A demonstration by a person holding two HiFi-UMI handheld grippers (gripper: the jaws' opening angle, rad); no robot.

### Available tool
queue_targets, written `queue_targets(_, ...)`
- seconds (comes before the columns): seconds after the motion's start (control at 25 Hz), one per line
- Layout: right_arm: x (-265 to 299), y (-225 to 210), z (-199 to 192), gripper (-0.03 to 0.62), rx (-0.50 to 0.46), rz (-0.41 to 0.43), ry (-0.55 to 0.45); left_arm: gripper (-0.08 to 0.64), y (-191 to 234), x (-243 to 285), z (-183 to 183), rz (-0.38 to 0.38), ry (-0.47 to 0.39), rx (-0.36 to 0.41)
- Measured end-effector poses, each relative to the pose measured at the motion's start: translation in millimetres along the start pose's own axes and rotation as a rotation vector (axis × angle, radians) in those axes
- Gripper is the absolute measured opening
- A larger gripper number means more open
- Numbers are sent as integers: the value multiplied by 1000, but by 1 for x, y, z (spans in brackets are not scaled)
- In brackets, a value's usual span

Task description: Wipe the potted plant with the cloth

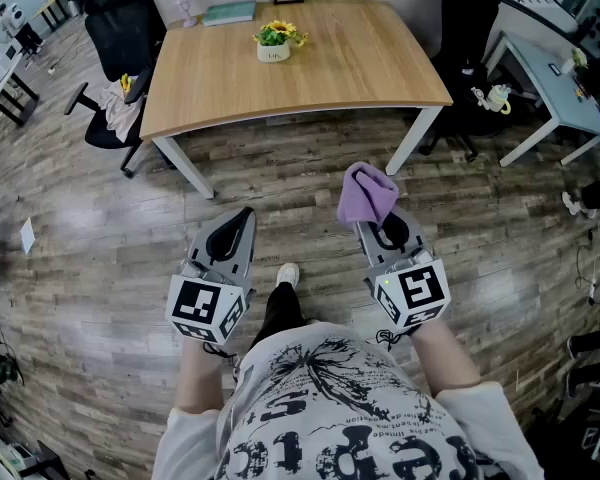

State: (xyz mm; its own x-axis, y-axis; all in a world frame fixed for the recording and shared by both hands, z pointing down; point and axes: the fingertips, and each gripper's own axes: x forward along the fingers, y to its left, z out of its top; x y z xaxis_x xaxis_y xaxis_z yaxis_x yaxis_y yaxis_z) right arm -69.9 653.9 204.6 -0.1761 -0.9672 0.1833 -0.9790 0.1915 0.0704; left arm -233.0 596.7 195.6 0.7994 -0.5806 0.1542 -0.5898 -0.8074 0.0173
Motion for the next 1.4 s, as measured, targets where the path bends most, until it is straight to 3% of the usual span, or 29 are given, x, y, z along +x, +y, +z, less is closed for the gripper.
queue_targets(0.56,-2,-9,-10,64,43,-24,24,3,-6,5,-3,-3,22,-6)
queue_targets(0.76,19,-25,-17,67,66,-57,46,3,10,23,-4,-10,27,-8)
queue_targets(1.08,105,-52,-11,69,59,-105,56,3,85,89,-6,-33,7,-24)
queue_targets(1.4,253,-88,11,69,115,-169,106,3,221,179,13,-39,9,-51)
